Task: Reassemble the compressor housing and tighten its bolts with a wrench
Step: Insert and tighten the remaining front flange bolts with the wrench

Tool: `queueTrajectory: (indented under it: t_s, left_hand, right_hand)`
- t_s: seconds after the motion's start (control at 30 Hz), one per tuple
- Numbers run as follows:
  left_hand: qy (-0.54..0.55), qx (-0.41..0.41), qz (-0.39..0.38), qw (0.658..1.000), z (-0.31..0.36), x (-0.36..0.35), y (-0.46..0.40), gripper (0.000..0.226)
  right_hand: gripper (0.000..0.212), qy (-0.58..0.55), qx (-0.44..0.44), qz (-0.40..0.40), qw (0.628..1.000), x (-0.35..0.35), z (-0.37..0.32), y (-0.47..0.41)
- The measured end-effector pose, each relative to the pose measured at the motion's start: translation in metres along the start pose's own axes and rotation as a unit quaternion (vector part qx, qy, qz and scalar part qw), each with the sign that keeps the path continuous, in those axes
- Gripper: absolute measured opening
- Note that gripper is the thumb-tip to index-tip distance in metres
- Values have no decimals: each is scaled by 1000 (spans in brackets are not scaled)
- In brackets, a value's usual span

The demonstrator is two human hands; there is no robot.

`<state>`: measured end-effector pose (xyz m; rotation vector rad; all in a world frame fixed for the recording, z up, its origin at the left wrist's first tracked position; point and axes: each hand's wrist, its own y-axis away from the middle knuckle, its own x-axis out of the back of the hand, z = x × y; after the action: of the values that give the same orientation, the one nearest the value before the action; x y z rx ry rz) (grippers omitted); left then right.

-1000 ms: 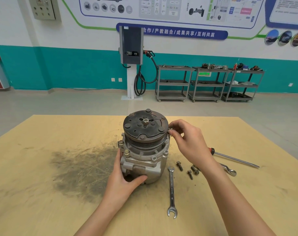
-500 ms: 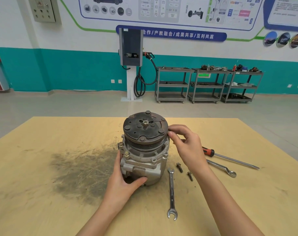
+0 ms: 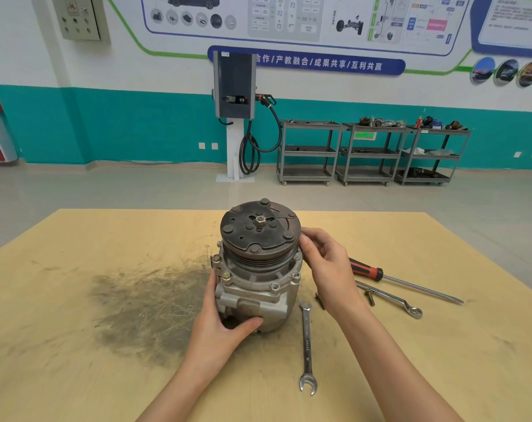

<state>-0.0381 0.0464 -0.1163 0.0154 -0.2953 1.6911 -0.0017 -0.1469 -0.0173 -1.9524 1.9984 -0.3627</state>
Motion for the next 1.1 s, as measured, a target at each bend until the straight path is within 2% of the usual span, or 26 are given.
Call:
queueTrajectory:
  t_s: [0.13,0.23,0.4,0.57,0.67,0.9,1.1]
  left_hand:
    - [2,0,1,1000,0,0,0,122]
    - [8,3,3,1000,-1,0,0,123]
    - [6,-1,6,1000,-1,0,0,122]
    - [3,-3,1,1000,0,1,0,122]
    - [0,-9,4,1000,-2,0,-1,123]
    - [-6,-10,3,1000,-7,0,-3,124]
    - [7,-11,-2,1000,-8,1,-3,125]
  right_hand:
    - [9,-116,-47,23,992,-5,-1,-4]
    - [10,-150,-55,13,987,-3,-1,-4]
    - [19,-166,-61,-5,984,-4,-2,0]
    - [6,-174,-74,26,982,-8,-6,-2]
    - [7,-184,-77,44,979,-9,-7,-4]
    - [20,-191,-63,-7,979,-6,-4,1]
    - [7,-174,-70,42,981,-8,-3,-4]
